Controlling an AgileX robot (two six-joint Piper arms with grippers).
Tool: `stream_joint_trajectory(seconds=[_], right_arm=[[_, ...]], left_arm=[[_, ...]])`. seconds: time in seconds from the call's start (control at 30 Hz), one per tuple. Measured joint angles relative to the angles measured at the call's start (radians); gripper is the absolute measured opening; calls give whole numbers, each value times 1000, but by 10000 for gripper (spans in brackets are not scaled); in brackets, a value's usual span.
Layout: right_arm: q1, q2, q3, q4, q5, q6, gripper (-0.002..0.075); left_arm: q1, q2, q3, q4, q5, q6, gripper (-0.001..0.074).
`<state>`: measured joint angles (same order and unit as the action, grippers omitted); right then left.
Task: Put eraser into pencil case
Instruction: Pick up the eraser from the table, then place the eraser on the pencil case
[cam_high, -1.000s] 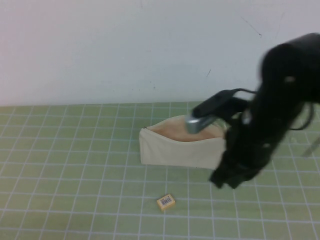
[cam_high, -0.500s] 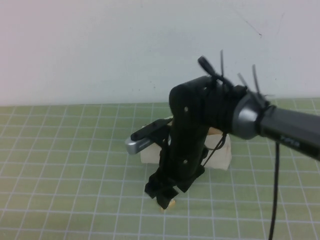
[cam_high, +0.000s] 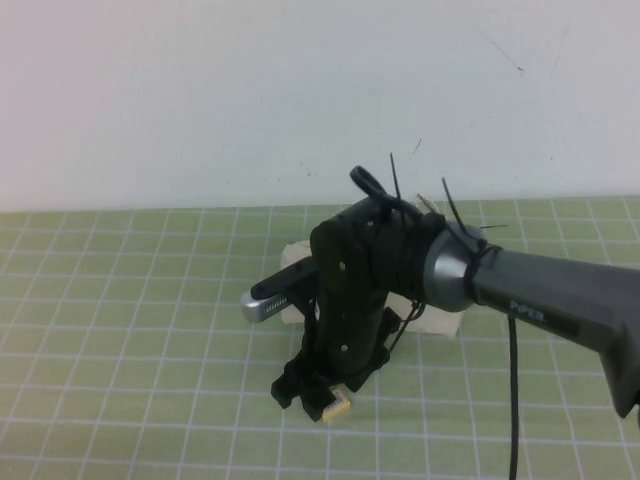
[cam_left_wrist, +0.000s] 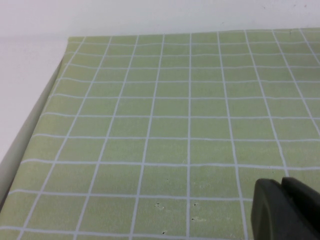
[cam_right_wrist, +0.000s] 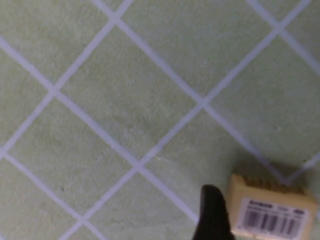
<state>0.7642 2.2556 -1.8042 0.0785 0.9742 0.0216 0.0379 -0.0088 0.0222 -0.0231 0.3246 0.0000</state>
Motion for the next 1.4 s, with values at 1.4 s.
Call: stream_joint_trajectory(seconds=[1.4], right_arm=[[-70,-197,-32,-308,-184,132,307]], left_arm=[[0,0,0,0,2,0,-1]])
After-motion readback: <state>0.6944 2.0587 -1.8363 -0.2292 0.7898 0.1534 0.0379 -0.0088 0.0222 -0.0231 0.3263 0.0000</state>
